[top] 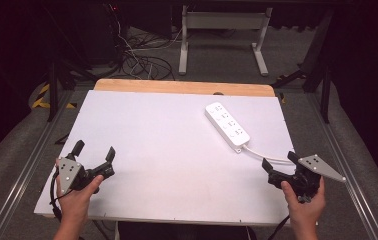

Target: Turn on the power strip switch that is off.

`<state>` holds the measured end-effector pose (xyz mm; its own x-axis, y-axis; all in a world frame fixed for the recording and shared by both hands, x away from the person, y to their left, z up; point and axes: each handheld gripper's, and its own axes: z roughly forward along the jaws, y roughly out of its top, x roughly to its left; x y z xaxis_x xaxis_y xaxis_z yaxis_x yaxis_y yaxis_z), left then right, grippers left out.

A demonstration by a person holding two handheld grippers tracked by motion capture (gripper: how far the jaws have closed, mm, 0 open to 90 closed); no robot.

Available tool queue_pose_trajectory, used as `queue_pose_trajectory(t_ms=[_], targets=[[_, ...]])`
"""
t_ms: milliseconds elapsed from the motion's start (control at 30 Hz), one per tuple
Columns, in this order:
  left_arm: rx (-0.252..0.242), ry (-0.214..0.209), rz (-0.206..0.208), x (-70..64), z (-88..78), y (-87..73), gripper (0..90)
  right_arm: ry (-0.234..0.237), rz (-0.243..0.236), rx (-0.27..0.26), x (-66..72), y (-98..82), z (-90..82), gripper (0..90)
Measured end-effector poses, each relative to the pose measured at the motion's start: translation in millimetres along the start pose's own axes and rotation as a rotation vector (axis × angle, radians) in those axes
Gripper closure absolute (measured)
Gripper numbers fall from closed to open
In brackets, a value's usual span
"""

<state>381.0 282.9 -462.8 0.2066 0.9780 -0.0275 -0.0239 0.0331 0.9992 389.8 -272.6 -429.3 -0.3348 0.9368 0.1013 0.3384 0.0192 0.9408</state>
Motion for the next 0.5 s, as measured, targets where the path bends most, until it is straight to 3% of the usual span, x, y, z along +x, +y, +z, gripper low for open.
queue_pose_trajectory(t_ms=[500], targets=[[0.001,-0.006,0.001,-1.1,1.8,0.1,2.3,-0.013,0.004,-0.012,0.9,1.1,-3.7,6.5]])
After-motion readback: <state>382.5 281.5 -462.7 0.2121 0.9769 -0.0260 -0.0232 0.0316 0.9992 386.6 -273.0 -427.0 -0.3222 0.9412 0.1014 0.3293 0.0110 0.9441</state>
